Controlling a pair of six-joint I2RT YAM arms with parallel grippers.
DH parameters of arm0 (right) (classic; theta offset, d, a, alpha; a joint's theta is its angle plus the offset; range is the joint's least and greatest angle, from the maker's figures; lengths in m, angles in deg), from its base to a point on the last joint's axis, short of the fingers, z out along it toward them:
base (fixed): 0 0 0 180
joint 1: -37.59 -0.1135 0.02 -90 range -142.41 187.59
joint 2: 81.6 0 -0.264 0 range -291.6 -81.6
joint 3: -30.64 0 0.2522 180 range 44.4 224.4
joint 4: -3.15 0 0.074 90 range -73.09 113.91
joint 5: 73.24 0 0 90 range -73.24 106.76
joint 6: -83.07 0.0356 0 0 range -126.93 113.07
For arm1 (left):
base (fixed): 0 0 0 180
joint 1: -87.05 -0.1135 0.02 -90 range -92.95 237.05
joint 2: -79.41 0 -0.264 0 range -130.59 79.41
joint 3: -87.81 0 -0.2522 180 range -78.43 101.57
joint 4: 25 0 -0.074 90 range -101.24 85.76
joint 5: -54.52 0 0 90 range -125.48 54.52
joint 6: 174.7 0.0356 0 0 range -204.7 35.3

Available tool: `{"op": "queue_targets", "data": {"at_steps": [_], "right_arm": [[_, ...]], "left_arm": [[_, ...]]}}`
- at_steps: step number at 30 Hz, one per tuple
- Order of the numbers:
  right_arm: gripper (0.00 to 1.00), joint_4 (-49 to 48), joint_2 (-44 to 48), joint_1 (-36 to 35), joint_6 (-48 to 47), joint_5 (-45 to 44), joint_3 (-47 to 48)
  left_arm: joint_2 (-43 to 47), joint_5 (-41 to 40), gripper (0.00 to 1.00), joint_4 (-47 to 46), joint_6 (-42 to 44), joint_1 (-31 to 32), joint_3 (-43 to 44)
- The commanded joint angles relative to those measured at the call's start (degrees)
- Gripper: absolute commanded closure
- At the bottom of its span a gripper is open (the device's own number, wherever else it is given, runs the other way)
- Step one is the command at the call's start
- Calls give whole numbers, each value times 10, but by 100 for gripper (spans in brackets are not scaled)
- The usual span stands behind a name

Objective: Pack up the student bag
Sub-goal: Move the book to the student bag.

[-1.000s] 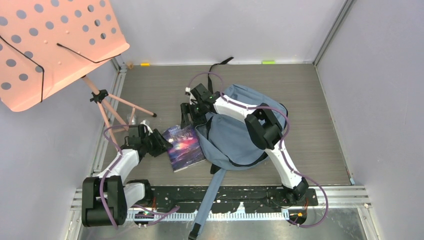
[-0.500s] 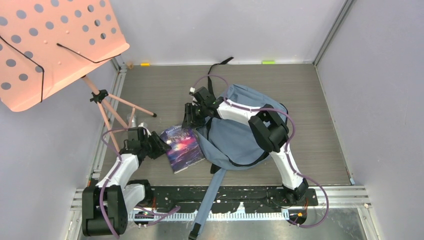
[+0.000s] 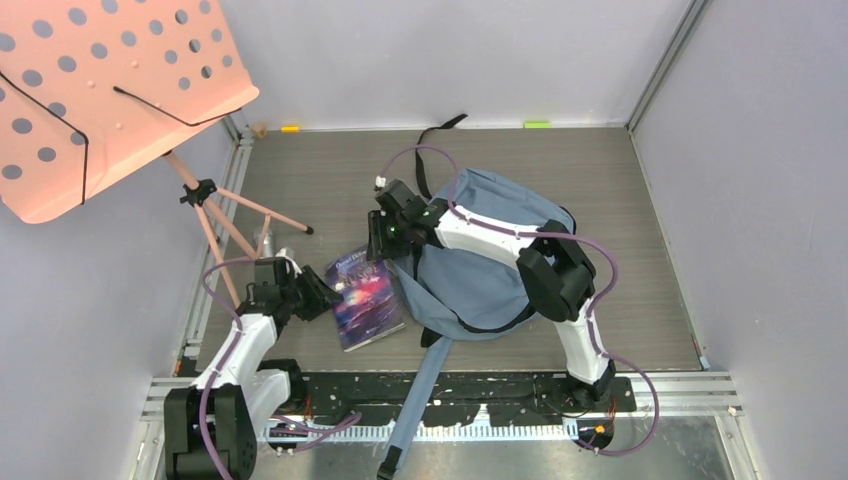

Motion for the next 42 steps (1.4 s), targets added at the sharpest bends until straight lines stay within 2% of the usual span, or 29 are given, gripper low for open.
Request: {"op": "queue_targets", "data": {"at_steps": [1,3,14,22,25,27,29,31,33,39,42], "right_arm": [[74,37,79,-87,33,35,6],[74,50,88,-91,35,6,1],[74,91,153,-98,29,-99,-35],[73,107,206,-92,18,-167,-98],[70,107,226,-81,18,-177,-122],[67,107,243,-75,16,-180,-138],[58,106,263,-70,12,-185,-155],[42,106,285,-63,6,-189,-171],[32,104,307,-56,0,-188,-187],[18,92,364,-17,-11,-157,-239],[15,81,392,10,-2,-132,-280]], "left_arm": [[2,48,67,-56,2,13,-17],[8,52,67,-70,-7,24,-24],[14,-24,67,-153,-81,176,-27],[-114,-83,67,-274,-130,307,0],[-161,-93,67,-289,-135,325,14],[-176,-94,68,-306,-141,326,13],[-188,-95,68,-313,-142,328,12],[-199,-96,69,-317,-143,328,11],[-207,-96,69,-327,-144,329,9],[-227,-95,70,-340,-148,333,10],[-235,-94,70,-345,-149,336,11]]}}
